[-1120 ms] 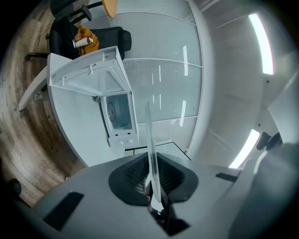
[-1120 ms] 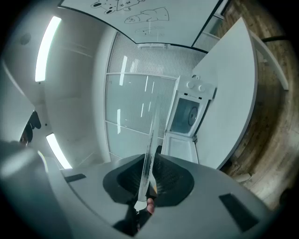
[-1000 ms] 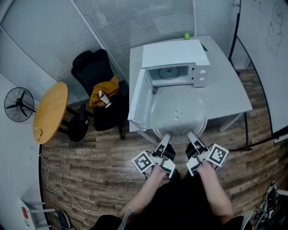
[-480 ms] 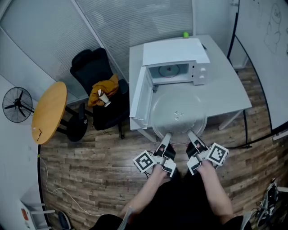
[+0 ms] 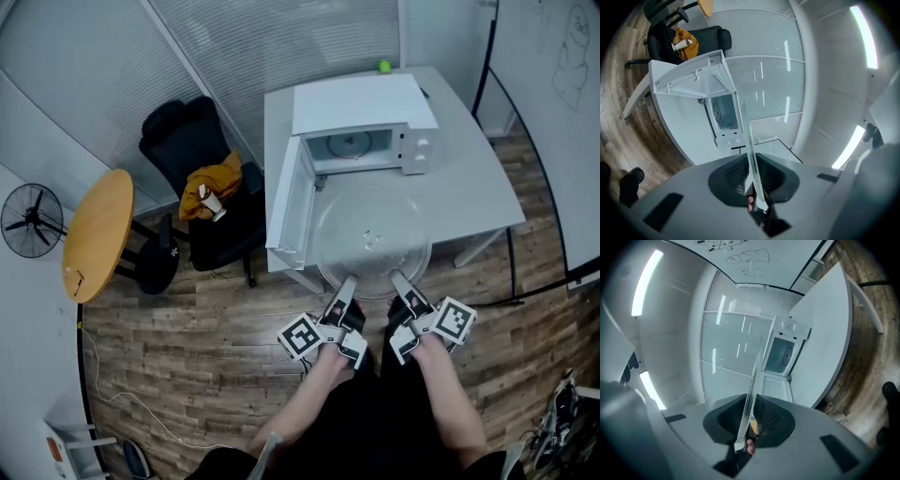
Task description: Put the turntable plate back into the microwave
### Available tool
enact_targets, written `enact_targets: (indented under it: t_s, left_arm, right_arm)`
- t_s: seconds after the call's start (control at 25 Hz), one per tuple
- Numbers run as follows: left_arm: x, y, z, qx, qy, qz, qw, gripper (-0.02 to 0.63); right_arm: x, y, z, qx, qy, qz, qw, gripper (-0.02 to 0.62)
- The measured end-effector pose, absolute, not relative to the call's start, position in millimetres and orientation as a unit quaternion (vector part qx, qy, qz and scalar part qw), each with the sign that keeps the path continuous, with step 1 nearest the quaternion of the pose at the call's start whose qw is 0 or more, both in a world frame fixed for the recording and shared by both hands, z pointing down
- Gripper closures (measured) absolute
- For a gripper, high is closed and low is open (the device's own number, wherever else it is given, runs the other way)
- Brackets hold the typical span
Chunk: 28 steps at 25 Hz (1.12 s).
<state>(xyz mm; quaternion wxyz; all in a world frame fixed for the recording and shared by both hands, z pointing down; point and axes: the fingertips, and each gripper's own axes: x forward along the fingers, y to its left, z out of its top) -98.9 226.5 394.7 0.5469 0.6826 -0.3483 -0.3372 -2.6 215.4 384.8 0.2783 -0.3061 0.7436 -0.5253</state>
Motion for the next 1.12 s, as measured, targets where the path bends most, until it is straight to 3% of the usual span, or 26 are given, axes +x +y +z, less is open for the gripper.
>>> enact_targets:
  t_s: [0.48, 0.64, 0.88, 1.12]
  left_arm:
    - [-86.0, 145.9, 409.0, 0.665, -0.387, -0.333, 0.545, 0.566]
    - [-80.6, 119.9, 419.1, 0.662, -0.409, -0.325, 0.538, 0.563]
    - [-78.4, 88.2, 439.7, 0.675, -0.462, -0.28, 0.502, 0.555]
    - [-69.4, 60.1, 453.0, 0.658, -0.491, -0.285, 0.495, 0.548]
  right_arm:
    - [4.6, 128.4, 401.6, -0.28, 0.747, -0.545, 0.259, 0.54]
    - [15.4, 102.7, 423.3, -0.301, 0.738, -0.564, 0.216, 0.537]
    - [11.6, 63.1, 426.2, -0.243, 0.743, -0.577, 0.235, 0.534]
    - [30.4, 34.2, 466.4, -0.284, 0.734, -0.599, 0.145, 0.534]
